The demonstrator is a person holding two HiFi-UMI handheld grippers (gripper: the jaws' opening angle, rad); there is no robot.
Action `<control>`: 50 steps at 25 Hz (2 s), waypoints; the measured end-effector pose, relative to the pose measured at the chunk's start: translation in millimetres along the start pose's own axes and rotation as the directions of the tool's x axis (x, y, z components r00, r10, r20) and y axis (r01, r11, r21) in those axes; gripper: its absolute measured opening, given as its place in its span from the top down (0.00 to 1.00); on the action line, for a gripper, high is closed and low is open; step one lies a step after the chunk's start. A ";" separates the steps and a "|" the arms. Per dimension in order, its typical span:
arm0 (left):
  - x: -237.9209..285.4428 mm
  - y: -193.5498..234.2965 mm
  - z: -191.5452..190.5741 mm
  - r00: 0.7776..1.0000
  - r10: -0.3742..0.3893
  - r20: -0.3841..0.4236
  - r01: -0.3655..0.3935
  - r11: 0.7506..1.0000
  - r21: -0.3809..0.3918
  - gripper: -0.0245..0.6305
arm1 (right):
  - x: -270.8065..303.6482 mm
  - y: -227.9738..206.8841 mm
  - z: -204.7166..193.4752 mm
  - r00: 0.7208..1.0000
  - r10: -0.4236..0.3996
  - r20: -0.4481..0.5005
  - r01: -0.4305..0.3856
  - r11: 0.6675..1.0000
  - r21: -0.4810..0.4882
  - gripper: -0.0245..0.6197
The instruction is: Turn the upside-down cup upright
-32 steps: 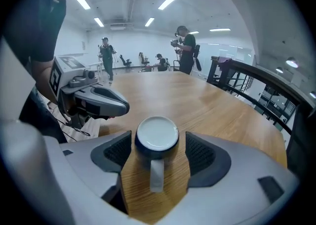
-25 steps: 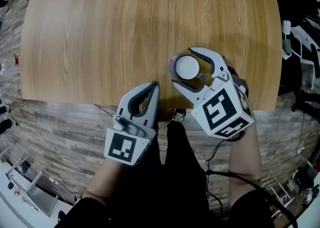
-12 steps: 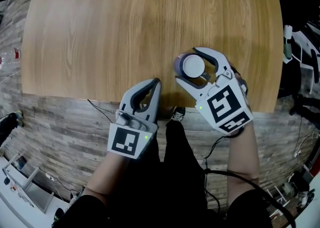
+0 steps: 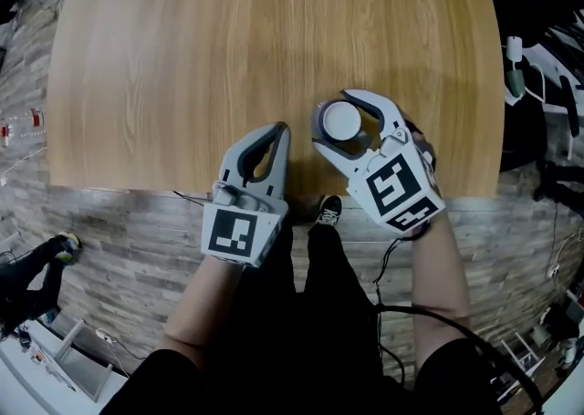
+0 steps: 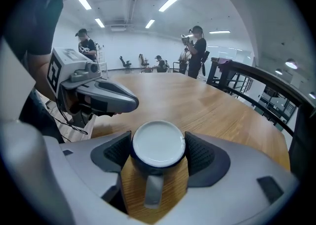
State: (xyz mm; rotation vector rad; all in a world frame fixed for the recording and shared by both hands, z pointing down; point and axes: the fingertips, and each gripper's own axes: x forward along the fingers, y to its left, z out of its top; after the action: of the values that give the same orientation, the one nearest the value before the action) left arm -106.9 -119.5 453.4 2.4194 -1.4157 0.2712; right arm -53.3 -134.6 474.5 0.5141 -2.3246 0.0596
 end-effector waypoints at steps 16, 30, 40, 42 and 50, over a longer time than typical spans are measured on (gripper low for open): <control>35.4 -36.9 -7.3 0.960 -0.278 -0.041 0.280 0.958 0.059 0.60 | -50.1 -50.1 17.8 0.916 -0.162 0.368 -0.014 0.902 0.431 0.49; 29.9 -68.6 25.5 0.800 -0.543 0.257 0.598 0.759 -0.258 0.77 | -78.9 -56.9 31.7 0.813 -0.183 0.552 -0.191 0.812 0.551 0.49; 9.0 -83.6 34.7 0.711 -0.643 0.283 0.687 0.721 -0.086 0.89 | -82.4 -47.6 28.7 0.698 -0.039 0.715 -0.469 0.729 0.499 0.49; 9.8 -85.4 35.0 0.707 -0.652 0.273 0.692 0.718 -0.080 0.89 | -80.6 -49.3 25.2 0.682 -0.039 0.730 -0.500 0.704 0.504 0.49; 12.7 -86.2 31.3 0.717 -0.659 0.226 0.683 0.729 -0.043 0.91 | -72.0 -54.4 12.4 0.662 -0.052 0.748 -0.540 0.658 0.524 0.49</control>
State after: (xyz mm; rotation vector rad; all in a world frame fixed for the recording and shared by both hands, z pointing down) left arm -25.6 -102.1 412.8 2.7104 -0.4862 -0.2378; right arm 5.6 -162.0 410.6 0.6274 -3.1104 1.1837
